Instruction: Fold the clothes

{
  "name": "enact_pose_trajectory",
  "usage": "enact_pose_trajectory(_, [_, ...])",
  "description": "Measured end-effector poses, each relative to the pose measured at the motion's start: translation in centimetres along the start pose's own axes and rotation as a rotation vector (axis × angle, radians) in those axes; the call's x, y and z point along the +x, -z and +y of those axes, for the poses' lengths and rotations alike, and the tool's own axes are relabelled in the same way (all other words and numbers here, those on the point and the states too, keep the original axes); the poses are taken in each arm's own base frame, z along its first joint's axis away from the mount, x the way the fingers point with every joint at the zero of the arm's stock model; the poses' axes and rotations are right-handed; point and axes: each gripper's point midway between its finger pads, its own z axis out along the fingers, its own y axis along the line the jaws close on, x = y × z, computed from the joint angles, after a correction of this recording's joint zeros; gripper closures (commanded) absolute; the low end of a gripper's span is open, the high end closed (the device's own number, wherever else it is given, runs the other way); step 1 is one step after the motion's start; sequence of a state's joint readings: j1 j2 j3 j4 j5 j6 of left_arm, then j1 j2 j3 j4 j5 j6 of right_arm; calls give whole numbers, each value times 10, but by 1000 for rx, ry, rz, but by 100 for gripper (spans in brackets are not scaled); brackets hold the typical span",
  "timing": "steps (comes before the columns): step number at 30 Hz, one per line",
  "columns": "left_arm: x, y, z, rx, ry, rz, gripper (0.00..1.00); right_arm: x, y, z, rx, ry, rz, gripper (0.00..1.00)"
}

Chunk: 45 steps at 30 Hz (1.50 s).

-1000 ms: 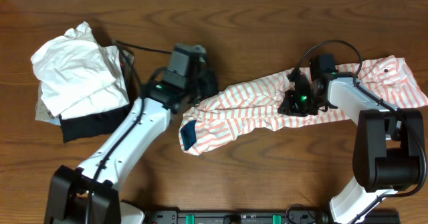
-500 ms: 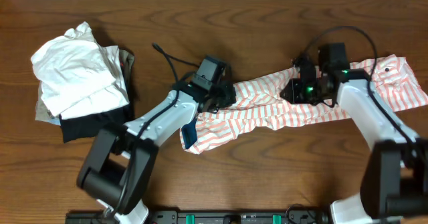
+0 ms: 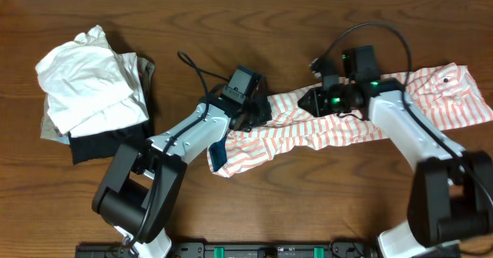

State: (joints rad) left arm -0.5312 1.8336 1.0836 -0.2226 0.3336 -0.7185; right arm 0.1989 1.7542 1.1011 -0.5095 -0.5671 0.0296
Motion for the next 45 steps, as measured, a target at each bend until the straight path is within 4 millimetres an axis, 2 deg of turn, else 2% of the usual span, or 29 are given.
enact_pose_trajectory(3, [1,0,2,-10,6,3,94,11,-15,-17,43,-29,48,88])
enact_pose_trajectory(6, [3,0,12,-58,16,4,93,20,-23,-39,118,-63,82,87])
enact_pose_trajectory(11, [-3,2,25,-126,21,-41,93,19,-16,-66,195,-99,69,85])
enact_pose_trajectory(15, [-5,-1,32,-156,25,-54,93,19,-13,-75,222,-114,64,85])
enact_pose_trajectory(22, [-5,-10,42,-183,36,-48,92,19,-12,-76,229,-121,64,85])
enact_pose_trajectory(26, [-23,-4,56,-196,76,-86,88,20,-12,-79,248,-163,60,85])
enact_pose_trajectory(33, [-68,17,103,-230,190,-177,87,19,-11,-81,264,-279,42,84])
enact_pose_trajectory(39, [-100,29,119,-224,156,-269,85,13,-14,-76,252,-300,16,81])
enact_pose_trajectory(45, [-112,37,131,-232,149,-301,84,11,-13,-80,269,-309,5,80])
